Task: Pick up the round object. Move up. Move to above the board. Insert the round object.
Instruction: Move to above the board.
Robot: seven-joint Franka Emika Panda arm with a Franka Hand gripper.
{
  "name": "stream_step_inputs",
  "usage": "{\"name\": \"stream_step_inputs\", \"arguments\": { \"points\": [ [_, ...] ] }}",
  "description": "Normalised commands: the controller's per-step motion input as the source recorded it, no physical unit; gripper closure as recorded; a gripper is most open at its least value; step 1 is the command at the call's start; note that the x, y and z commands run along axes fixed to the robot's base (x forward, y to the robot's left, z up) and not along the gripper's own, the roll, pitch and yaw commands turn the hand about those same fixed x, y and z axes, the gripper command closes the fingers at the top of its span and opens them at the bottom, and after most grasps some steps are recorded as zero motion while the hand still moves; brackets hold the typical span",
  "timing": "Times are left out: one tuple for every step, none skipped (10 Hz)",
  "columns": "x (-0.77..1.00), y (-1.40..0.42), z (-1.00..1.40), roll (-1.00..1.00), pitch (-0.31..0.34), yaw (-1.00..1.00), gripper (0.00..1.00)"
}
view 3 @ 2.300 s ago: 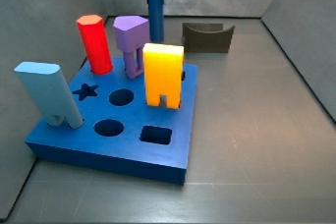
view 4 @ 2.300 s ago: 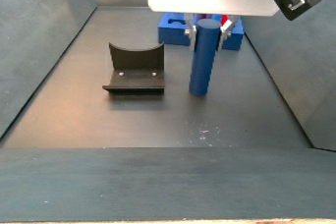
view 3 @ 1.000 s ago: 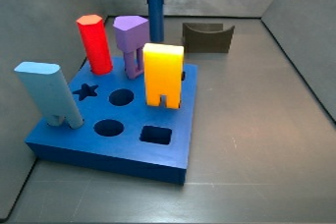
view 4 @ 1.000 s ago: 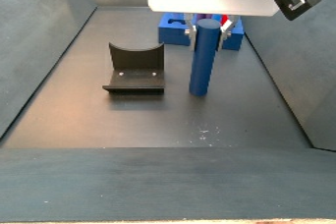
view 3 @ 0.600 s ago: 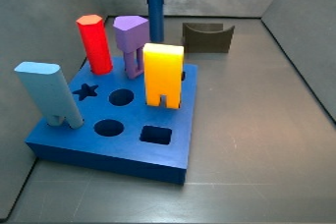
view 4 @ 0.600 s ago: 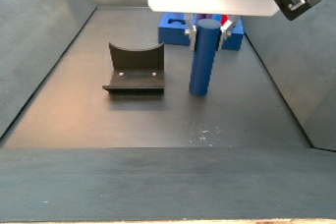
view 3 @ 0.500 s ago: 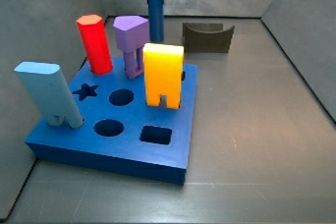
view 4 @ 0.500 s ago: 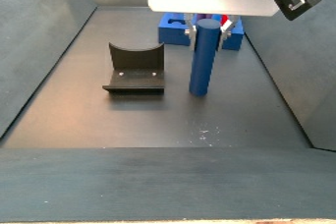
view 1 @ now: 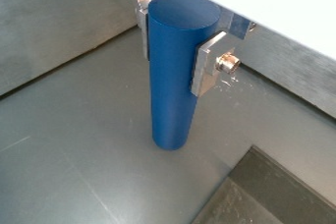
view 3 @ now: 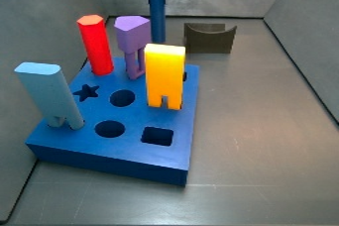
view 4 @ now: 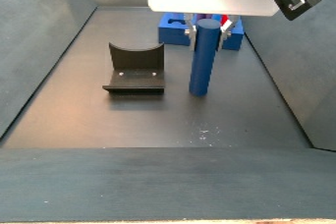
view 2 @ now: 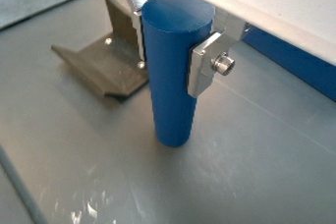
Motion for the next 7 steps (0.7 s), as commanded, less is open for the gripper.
{"name": "stream_step_inputs", "arguments": {
  "points": [
    [0.91,-0.50,1.00,-0.05,-0.316,-0.13,1.00],
    [0.87,-0.44,1.00,-0.05,-0.202,-0.08,1.00],
    [0.84,-0.41,1.00,-0.04,-0.088,-0.05,1.00],
    [0.82,-0.38,1.00,-0.04,0.022,-0.02,1.00],
    [0.80,-0.36,1.00,-0.03,0.067,-0.01,1.00],
    [0.77,-0.32,1.00,-0.02,0.089,0.00,1.00],
    [0.76,-0.31,1.00,-0.01,0.100,0.01,1.00]
  ]
}}
